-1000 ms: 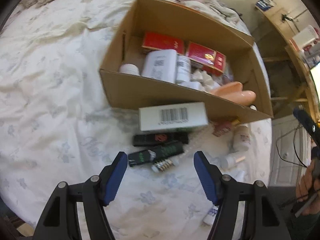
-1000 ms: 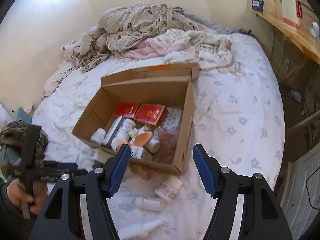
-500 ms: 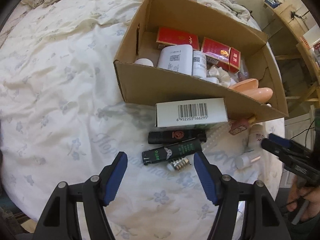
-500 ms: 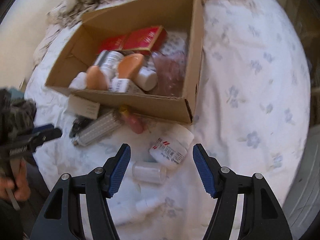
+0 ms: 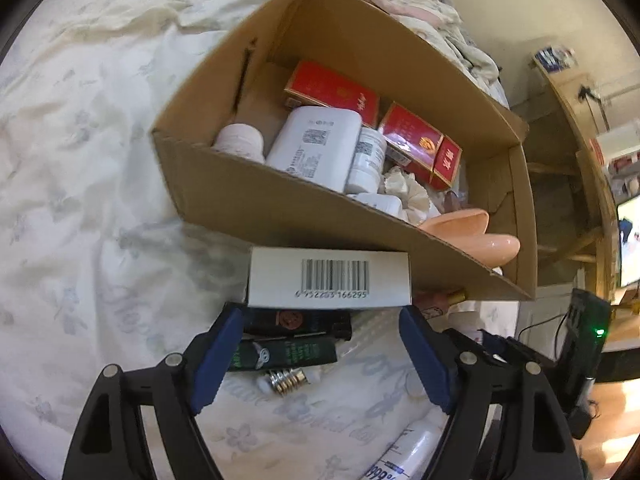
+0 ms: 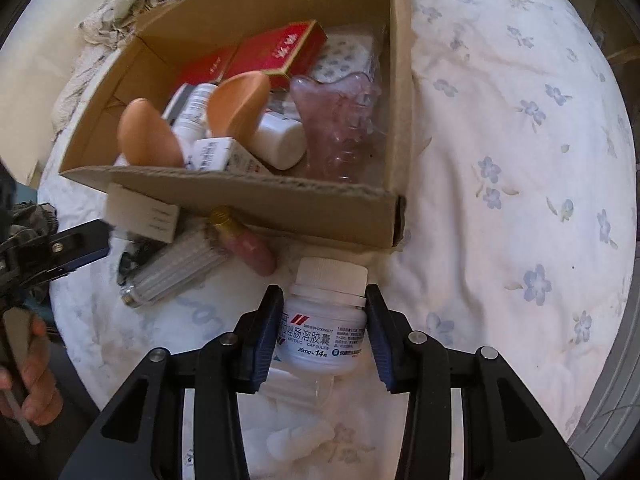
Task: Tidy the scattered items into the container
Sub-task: 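Grasp the white red-label pill bottle with the right tool while the left tool grasps the white barcode box, then carry the pill bottle and barcode box into the box and open both tools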
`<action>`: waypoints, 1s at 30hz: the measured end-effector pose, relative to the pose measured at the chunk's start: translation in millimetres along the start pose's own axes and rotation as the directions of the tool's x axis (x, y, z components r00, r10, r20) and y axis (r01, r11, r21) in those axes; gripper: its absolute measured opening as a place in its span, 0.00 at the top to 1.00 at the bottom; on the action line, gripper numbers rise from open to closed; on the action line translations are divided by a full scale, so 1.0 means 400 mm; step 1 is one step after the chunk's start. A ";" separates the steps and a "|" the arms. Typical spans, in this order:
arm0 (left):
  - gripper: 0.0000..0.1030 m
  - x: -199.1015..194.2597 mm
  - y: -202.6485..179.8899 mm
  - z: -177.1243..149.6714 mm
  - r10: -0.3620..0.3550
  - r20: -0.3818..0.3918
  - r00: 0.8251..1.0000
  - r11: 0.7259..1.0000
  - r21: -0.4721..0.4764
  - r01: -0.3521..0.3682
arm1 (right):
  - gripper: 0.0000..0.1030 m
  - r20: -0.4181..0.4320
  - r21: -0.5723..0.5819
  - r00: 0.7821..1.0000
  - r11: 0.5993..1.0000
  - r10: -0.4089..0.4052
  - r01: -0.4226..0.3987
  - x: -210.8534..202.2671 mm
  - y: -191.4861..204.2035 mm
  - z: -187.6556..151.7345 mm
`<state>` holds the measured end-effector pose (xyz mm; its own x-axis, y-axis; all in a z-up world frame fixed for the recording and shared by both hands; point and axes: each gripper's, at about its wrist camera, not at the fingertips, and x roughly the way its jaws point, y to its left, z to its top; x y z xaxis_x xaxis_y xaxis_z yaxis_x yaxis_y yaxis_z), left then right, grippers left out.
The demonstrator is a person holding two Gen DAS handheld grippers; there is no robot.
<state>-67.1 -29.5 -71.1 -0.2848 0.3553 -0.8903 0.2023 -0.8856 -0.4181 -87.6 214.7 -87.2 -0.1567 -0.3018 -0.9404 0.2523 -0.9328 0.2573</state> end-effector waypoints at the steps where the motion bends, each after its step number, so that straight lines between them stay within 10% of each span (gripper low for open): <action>1: 0.22 0.001 -0.009 -0.003 0.017 0.003 1.000 1.000 0.016 -0.017 | 0.56 0.002 -0.006 1.000 1.000 0.000 0.000 -0.003 0.002 -0.003; 19: 0.21 0.029 0.004 0.009 0.015 0.027 1.000 1.000 0.008 -0.015 | 0.56 0.016 -0.017 0.999 0.999 0.028 -0.028 -0.026 -0.006 -0.028; 30: 0.24 -0.115 -0.072 -0.078 0.074 0.112 0.991 0.977 0.189 -0.094 | 0.58 0.043 -0.117 0.984 0.979 0.172 -0.166 -0.110 0.054 -0.056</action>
<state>-30.8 -10.8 -23.8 -0.3721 0.2531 -0.8930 0.0471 -0.9557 -0.2905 -53.9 212.2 -45.2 -0.1522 -0.4662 -0.8715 0.3852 -0.8400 0.3820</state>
